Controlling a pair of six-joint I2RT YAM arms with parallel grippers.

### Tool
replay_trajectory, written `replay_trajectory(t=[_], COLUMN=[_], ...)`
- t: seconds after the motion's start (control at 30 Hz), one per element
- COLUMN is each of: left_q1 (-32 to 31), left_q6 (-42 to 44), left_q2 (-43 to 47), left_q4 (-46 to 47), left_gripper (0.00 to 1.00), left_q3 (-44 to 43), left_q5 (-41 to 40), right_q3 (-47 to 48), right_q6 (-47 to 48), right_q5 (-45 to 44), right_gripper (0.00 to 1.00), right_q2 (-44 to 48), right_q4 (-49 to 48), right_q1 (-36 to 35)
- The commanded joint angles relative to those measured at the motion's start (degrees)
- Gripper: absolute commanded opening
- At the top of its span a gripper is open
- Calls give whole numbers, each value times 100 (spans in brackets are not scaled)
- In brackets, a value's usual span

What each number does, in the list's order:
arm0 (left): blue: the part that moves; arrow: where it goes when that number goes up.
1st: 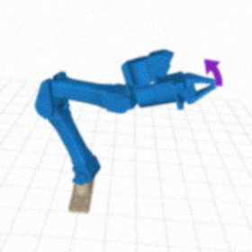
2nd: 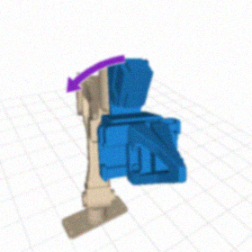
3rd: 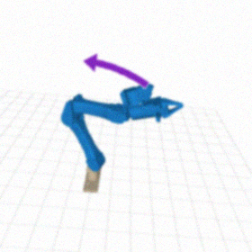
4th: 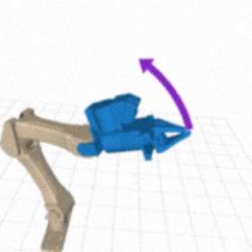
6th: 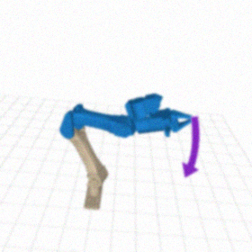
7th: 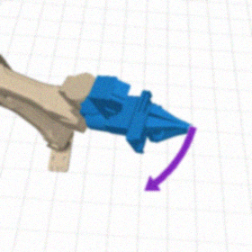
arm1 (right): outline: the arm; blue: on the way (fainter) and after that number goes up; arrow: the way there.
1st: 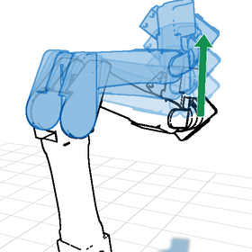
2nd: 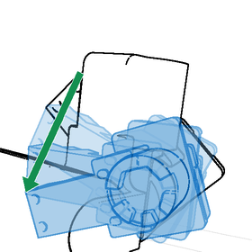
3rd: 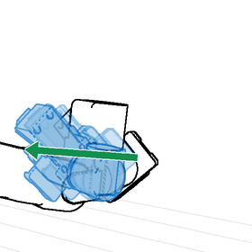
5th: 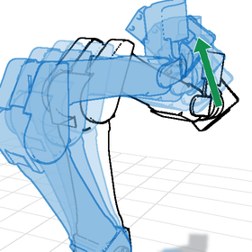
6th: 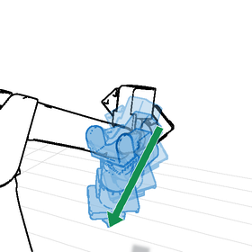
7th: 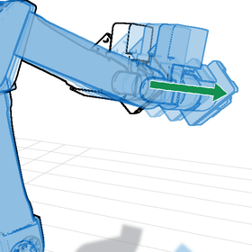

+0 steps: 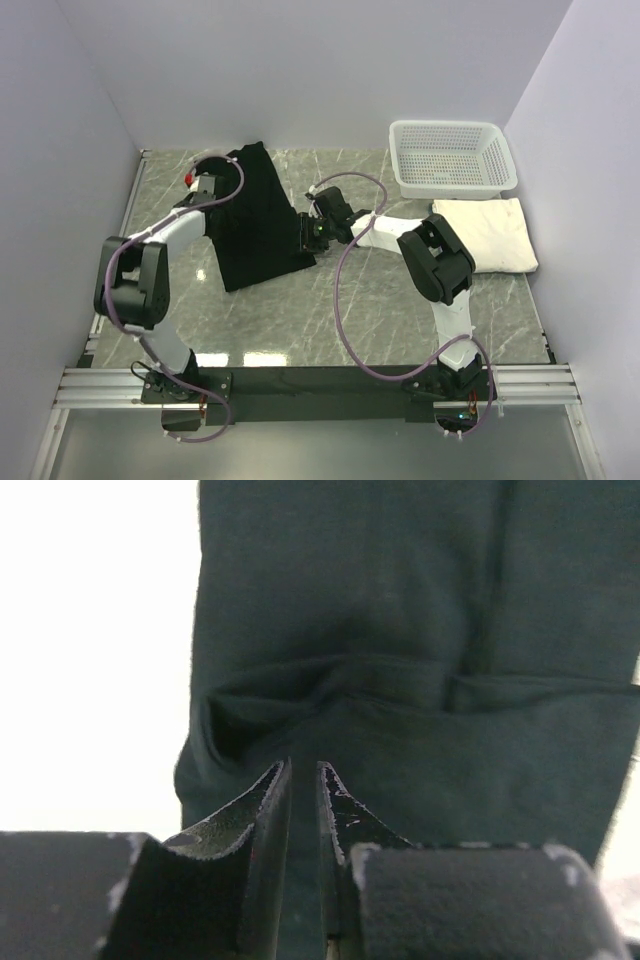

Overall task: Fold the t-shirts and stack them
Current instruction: Fold the tshirt

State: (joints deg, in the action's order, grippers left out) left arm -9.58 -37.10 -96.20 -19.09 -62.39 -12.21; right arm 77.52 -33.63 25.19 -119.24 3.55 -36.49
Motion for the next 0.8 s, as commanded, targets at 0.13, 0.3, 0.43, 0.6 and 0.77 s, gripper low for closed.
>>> replay_trajectory(t=[0.13, 0.3, 0.43, 0.6, 0.77], left_q1=[658, 844, 844, 844, 835], left_q6=[-183, -315, -333, -464, -658], left_q2=[-1057, -1489, -1322, -971, -5], left_q4=[205, 134, 257, 257, 160], left_gripper=[19, 21, 23, 31, 42], left_q3=[-1028, -1469, -1136, -512, 286], left_q5=[69, 341, 482, 561, 728], right_q3=[-131, -281, -325, -579, -1062], right_q6=[5, -21, -12, -39, 110], right_q5=[21, 21, 56, 135, 74], right_gripper=[40, 40, 40, 40, 40], right_q2=[68, 68, -20, -29, 269], right_q4=[-162, -179, -30, 258, 725], right_q1=[19, 19, 37, 28, 37])
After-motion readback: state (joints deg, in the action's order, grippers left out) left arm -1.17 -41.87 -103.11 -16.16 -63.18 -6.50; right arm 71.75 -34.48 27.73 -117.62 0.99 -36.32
